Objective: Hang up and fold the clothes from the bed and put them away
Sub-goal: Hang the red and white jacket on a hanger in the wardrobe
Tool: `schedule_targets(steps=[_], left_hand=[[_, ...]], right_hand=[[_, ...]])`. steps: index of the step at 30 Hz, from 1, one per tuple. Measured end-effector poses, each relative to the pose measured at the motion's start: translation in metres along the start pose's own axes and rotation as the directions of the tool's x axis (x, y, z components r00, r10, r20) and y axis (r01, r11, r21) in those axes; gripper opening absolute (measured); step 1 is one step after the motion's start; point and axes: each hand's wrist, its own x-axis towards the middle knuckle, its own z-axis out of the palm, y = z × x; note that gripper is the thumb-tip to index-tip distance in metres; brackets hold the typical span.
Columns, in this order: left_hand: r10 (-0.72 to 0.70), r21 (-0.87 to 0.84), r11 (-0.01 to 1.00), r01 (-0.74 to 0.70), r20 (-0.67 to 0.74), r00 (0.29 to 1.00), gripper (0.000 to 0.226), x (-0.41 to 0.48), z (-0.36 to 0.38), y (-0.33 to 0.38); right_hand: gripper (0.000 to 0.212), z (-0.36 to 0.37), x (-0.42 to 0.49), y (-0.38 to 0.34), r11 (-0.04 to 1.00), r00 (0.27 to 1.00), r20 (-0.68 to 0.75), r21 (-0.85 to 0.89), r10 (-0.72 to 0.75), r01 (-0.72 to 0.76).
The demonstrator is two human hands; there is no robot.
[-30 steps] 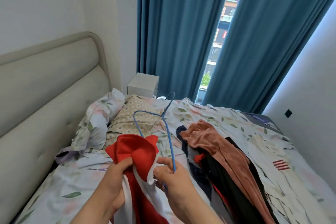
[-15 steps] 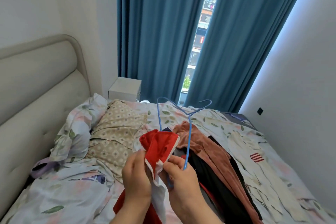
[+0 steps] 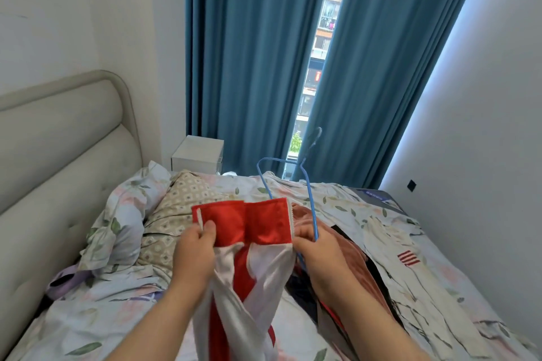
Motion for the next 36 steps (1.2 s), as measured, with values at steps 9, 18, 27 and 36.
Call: schedule_targets(steps=[9,18,27,36], left_hand=[[0.18,0.176,0.971,-0.159,-0.106,0.978,0.041,0.091,-0.04,0.057],[0.333,0.047,0.943,-0.331,-0.217,0.918,0.041,0.135,-0.1,0.15],[0.168,-0.242,0.957,-0.16,0.011,0.986,0.03,0.157,-0.095,0.186],[-0.146,0.074,0.988,0.137,0.146,0.978,0.016,0.181,-0.03,0.062]], right_hand=[[0.024,-0.061,0.036,-0.068,0.958,0.983,-0.116,-0.267,-0.145,0.11],[0.016,-0.117,0.028,-0.147,0.882,0.951,-0.206,-0.457,-0.231,0.115],[0.021,-0.135,0.02,-0.174,0.926,0.962,-0.198,-0.362,-0.186,0.105],[0.018,-0.13,0.063,-0.065,0.909,0.969,-0.215,-0.368,0.123,-0.197]])
